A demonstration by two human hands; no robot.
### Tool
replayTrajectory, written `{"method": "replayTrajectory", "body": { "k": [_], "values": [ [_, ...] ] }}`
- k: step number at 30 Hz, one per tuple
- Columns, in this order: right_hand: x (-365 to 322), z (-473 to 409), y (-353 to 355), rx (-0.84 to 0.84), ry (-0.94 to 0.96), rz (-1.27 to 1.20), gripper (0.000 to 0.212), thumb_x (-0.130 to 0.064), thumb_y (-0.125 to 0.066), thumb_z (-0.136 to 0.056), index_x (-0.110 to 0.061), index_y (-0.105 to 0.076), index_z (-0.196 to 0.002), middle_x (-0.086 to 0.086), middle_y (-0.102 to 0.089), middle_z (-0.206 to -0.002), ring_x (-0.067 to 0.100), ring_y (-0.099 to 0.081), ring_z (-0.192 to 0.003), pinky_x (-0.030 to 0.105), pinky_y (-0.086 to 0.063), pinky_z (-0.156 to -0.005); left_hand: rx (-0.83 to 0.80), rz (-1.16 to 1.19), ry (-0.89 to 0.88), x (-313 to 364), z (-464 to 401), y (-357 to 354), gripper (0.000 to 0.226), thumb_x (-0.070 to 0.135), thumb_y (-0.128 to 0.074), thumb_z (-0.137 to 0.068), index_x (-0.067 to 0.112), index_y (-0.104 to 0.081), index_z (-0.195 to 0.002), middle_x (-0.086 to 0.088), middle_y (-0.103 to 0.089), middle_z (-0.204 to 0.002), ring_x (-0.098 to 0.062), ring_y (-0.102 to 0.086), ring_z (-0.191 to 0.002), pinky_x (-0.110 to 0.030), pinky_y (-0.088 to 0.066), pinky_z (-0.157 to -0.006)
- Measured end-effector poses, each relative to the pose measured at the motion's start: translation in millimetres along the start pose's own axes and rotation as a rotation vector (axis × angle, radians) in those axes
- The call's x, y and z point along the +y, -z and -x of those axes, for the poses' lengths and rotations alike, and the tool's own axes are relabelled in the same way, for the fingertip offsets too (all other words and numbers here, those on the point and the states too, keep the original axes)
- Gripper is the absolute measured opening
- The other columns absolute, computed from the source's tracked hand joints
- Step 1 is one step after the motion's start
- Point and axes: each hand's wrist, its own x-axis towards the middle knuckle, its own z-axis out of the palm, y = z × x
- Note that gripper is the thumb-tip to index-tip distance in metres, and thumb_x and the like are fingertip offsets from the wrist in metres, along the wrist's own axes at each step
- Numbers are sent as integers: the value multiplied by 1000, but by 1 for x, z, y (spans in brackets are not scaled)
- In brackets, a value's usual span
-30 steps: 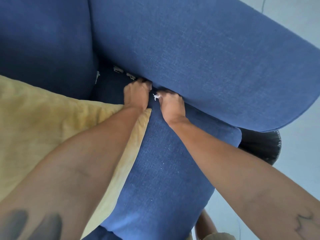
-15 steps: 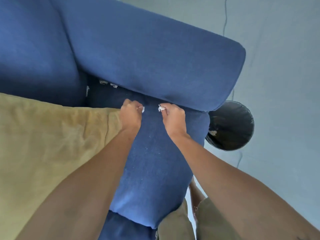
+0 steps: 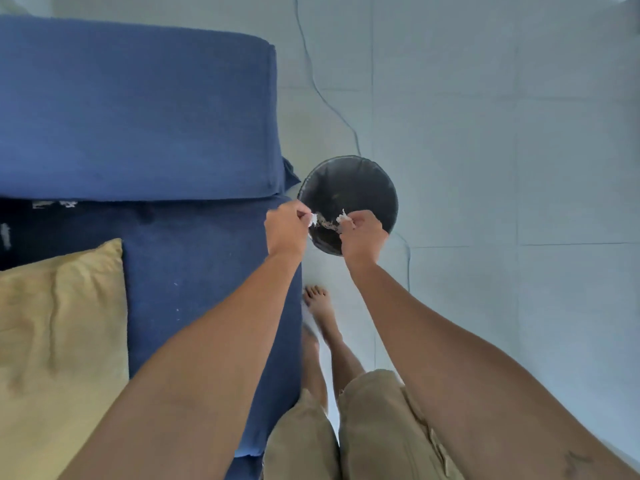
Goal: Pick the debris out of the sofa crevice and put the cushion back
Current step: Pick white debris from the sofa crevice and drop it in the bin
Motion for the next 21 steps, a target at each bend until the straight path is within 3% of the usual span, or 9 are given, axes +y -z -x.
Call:
{"method": "replayTrajectory", "body": {
  "k": [5, 10, 13, 15, 18, 21],
  "values": [
    [19, -28, 32, -1, -41, 44, 26, -26, -62, -93, -20, -67, -118, 5, -69, -114, 23, -63, -104, 23, -44, -75, -78, 5, -63, 39, 0, -36, 15, 20, -63, -92, 19, -77, -98, -1, -77, -99, -20, -69, -98, -34, -54, -90],
    [21, -33, 35, -7, -36, 27, 27, -21, -64, -93, -21, -66, -120, 5, -68, -117, 22, -67, -94, 33, -57, -83, -52, -40, -6, 32, 3, -31, 17, 22, -61, -94, 22, -76, -101, -4, -75, -101, -21, -66, -103, -33, -53, -89],
    [12, -24, 24, -68, 22, 46, 26, -19, -63, -94, -19, -67, -119, 3, -69, -117, 22, -64, -105, 30, -53, -90, -37, -65, 41, 10, 7, -10, 20, 25, -58, -94, 22, -74, -105, -3, -74, -105, -23, -61, -109, -35, -51, -92],
    [2, -14, 10, -127, 93, 116, 23, -20, -61, -95, -19, -68, -117, 2, -70, -114, 22, -62, -107, 24, -47, -87, -9, -80, 71, -7, 8, 10, 19, 24, -57, -95, 20, -74, -101, -2, -74, -103, -24, -62, -105, -37, -52, -89],
    [-12, 5, -18, -216, 214, 169, 21, -17, -62, -93, -16, -69, -112, 2, -73, -105, 19, -66, -96, 25, -52, -85, 67, -88, 108, -34, 9, 45, 15, 26, -60, -94, 18, -73, -96, -3, -75, -95, -23, -68, -94, -36, -56, -82],
    [-28, 30, -52, -312, 326, 215, 17, -20, -63, -92, -15, -69, -107, -2, -71, -92, 12, -65, -77, 24, -54, -73, 170, -30, 198, -60, 9, 83, 14, 23, -63, -92, 16, -74, -99, -4, -75, -92, -23, -69, -88, -35, -58, -77]
  ]
}}
